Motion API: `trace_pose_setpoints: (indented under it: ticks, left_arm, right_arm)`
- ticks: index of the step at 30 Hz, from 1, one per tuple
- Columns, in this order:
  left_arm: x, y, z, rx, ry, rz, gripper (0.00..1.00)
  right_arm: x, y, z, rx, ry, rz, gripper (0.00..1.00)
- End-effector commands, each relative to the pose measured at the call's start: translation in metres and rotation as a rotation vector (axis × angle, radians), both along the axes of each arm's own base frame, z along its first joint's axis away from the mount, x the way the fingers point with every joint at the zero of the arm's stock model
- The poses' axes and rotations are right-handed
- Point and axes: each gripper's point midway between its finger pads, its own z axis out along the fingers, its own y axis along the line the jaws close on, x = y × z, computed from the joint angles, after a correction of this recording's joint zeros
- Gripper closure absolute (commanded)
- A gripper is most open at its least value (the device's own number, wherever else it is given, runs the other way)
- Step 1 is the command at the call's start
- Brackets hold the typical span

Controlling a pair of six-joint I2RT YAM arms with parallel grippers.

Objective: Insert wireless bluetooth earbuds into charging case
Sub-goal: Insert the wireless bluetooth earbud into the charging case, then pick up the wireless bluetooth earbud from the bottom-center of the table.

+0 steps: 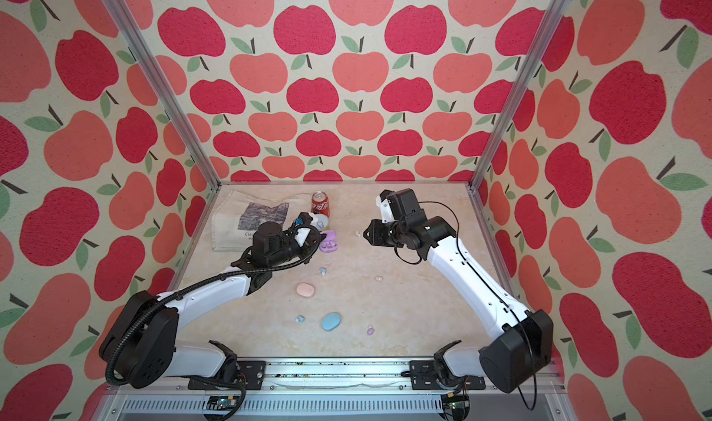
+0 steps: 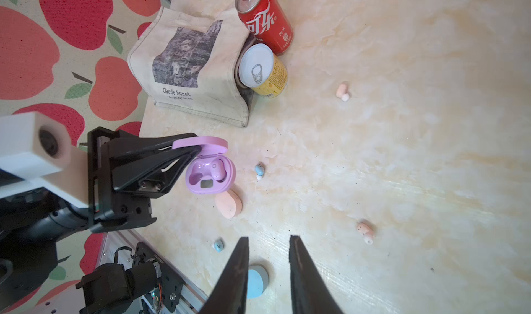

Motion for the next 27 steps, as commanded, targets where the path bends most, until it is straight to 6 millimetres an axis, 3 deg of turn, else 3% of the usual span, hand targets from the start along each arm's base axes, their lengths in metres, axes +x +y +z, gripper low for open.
trace_pose_setpoints:
  ticks: [1, 7, 10, 13, 16, 20, 23, 27]
  left_arm:
    - [-0.008, 0.007, 0.02, -0.099, 0.007, 0.013, 1.0]
    - [-0.021, 0.019, 0.017, -0.144, 0.038, 0.038, 1.0]
    - [-0.024, 0.024, 0.012, -0.16, 0.042, 0.058, 1.0]
    - [-0.024, 0.028, 0.01, -0.165, 0.034, 0.074, 1.0]
    - [-0.023, 0.03, 0.012, -0.171, 0.022, 0.086, 1.0]
    - [-0.022, 0.035, 0.013, -0.176, 0.01, 0.104, 1.0]
    - [-0.022, 0.04, 0.012, -0.184, -0.001, 0.122, 1.0]
    - [-0.021, 0.044, 0.011, -0.193, -0.009, 0.135, 1.0]
  right_arm:
    - [-0.053, -0.021, -0.05, -0.115, 0.244, 0.035, 0.7]
    - [-0.131, -0.01, -0.09, -0.238, 0.197, 0.395, 0.64]
    - [-0.154, -0.002, -0.104, -0.349, 0.079, 0.611, 0.66]
    - [-0.171, 0.02, -0.105, -0.417, -0.192, 0.933, 0.68]
    - [-0.194, 0.024, -0.12, -0.454, -0.501, 1.339, 0.69]
    - [-0.196, 0.007, -0.149, -0.549, -0.738, 1.631, 0.7]
    - [-0.194, -0.007, -0.17, -0.61, -0.732, 1.717, 0.71]
    - [-0.197, -0.007, -0.186, -0.595, -0.709, 1.746, 0.7]
